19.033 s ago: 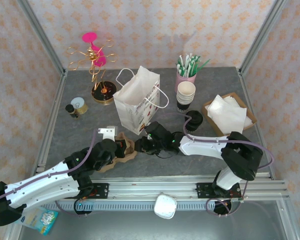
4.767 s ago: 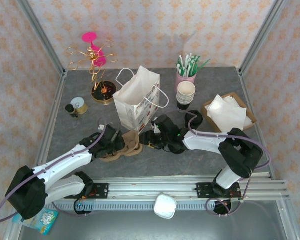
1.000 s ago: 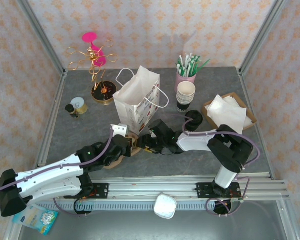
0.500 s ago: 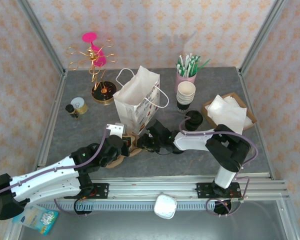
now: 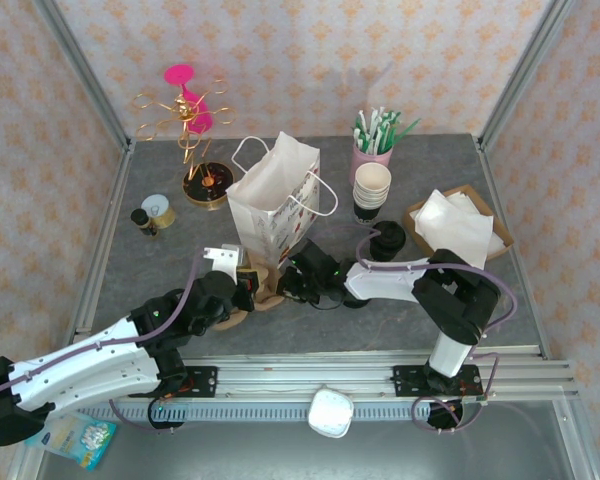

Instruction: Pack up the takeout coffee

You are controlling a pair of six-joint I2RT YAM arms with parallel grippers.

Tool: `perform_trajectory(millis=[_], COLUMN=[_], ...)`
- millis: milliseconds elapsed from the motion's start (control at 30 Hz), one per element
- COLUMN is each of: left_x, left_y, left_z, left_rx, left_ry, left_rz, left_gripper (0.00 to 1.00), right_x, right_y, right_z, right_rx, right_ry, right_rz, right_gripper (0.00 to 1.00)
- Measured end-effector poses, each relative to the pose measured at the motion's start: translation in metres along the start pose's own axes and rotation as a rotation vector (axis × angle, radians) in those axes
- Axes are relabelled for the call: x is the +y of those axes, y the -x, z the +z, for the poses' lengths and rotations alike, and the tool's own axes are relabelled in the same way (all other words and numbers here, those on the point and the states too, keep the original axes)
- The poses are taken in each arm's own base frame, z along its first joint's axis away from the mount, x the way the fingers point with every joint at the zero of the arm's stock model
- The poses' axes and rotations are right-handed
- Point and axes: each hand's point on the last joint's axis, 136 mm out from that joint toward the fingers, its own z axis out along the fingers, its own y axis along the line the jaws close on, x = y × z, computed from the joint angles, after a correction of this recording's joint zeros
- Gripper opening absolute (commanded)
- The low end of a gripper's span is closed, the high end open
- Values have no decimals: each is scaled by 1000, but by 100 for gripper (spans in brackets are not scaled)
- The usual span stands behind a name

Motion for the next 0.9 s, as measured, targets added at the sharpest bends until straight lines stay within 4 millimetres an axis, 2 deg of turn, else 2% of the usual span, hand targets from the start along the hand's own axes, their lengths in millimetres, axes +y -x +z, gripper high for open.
perform_trajectory(millis=[600,900], left_x=[-3,-16], left_y=[14,52], left_z=[-13,-37], left_rx=[-23,-127], left_ry=[-16,-75], left_rz=[-21,-94], left_gripper=[1,1], right_x=[-2,-3], right_y=[7,14], right_z=[-1,-4], right_rx=[-46,-95], right_ry=[-74,-121], right_rz=[0,-7], right_gripper=[0,0])
